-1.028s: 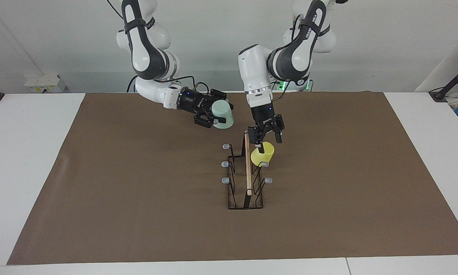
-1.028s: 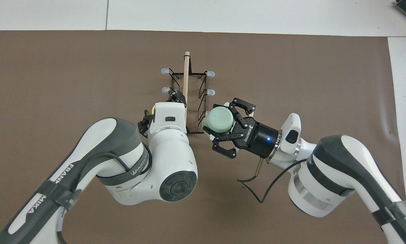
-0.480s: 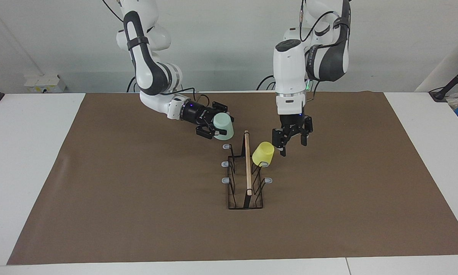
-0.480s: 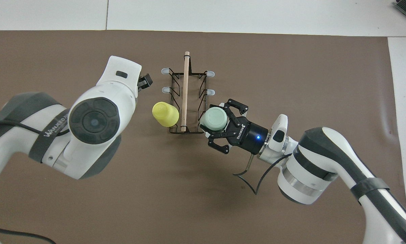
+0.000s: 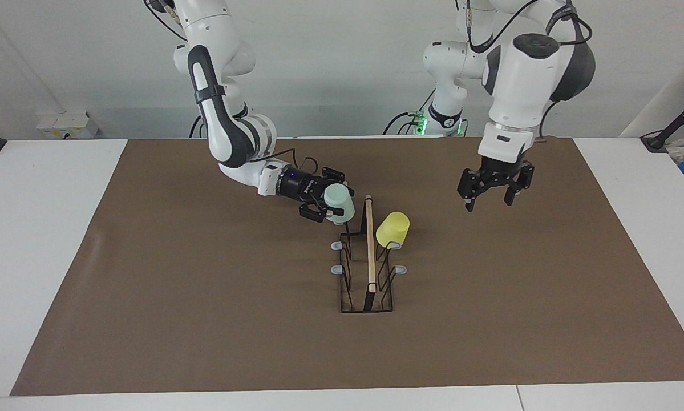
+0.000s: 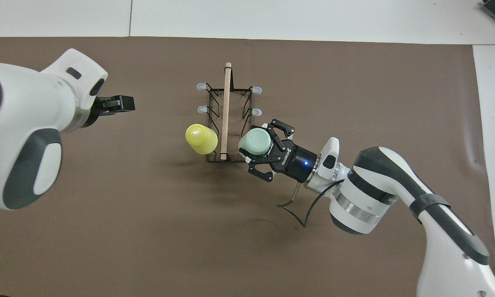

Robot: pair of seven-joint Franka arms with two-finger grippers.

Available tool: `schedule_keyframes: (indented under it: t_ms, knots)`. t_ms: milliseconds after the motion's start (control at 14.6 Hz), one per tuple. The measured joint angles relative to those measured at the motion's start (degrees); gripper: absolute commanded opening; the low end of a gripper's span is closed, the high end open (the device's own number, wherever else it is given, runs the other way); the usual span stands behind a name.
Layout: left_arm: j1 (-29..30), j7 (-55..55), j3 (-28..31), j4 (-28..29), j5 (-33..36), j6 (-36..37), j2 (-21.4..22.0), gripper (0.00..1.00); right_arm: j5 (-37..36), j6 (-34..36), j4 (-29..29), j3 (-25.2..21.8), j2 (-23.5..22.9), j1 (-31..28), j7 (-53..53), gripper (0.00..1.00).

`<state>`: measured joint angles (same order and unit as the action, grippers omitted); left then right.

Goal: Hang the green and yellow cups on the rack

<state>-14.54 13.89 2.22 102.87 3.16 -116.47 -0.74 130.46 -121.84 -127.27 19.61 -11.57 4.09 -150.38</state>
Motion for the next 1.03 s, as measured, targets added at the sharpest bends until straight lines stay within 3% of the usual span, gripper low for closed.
schedule_keyframes:
  t_ms: [274,823,891,1028]
  knots:
    - [0.09,-15.63,7.02,-3.83,-4.9,6.26,0.07,1.0,0.0,-0.64,1.61,-0.02,-2.11,0.02,-0.86,0.09]
    - [0.15,-27.26,12.95,-7.24,-6.0,13.67,0.08,1.0,0.0,-1.0,2.37,-0.02,-6.01,0.03,-3.73,0.13]
    - [0.36,-27.37,13.03,-7.48,-6.0,14.21,0.08,1.0,0.0,-1.0,2.37,-0.02,-6.37,0.05,-3.93,0.15]
    - [0.79,-27.43,13.04,-7.61,-6.0,15.77,0.09,1.0,0.0,-1.0,2.37,-0.01,-6.58,0.08,-3.95,0.29]
